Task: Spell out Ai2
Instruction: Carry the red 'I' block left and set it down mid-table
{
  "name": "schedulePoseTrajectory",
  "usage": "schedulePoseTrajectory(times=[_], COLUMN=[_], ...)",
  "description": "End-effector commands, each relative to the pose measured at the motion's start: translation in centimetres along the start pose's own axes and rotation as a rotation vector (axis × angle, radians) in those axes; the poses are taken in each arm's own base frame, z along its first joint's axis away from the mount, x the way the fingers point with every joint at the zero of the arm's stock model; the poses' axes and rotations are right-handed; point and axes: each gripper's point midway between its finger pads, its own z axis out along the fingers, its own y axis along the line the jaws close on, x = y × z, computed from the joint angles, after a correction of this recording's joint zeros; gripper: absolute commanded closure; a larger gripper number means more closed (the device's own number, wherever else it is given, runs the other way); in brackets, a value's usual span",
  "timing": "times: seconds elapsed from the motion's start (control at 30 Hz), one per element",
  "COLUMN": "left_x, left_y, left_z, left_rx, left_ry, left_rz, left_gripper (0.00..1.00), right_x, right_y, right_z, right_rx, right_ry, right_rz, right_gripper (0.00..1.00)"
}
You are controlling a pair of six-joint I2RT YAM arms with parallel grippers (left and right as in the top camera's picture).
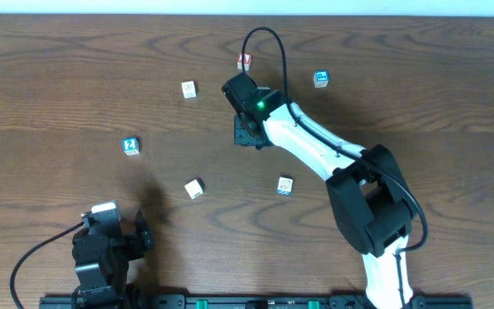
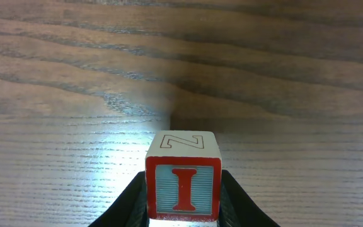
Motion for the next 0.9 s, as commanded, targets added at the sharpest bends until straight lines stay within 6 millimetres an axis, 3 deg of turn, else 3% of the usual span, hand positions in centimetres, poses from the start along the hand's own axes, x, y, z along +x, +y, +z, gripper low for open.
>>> schedulePoseTrajectory(times=[0.0, 0.63, 0.67, 0.77, 0.87], left_x=[0.65, 0.64, 0.65, 0.65, 0.65], left_y=[0.20, 0.20, 0.20, 0.20, 0.20], left_z=[0.23, 0.23, 0.23, 0.23, 0.23], left_rx=[-0.011, -0.011, -0.011, -0.011, -0.011], left_ry=[0.018, 0.017, 0.018, 0.018, 0.018], left_rz=[0.013, 0.013, 0.013, 0.013, 0.013], left_gripper=[0.05, 0.05, 0.05, 0.05, 0.05], right_x=[-0.59, -0.02, 0.00, 0.02, 0.06], right_y=[-0.10, 0.30, 0.28, 0.28, 0.24], right_z=[-0.46, 0.19, 0.19, 0.19, 0.19], right_rx=[0.027, 0.009, 0.010, 0.009, 0.011], right_ry=[-0.039, -0.011, -0.011, -0.010, -0.008], right_rz=[0.033, 0.067, 0.067, 0.067, 0.067], right_gripper=[0.99, 0.99, 0.97, 0.78, 0.71])
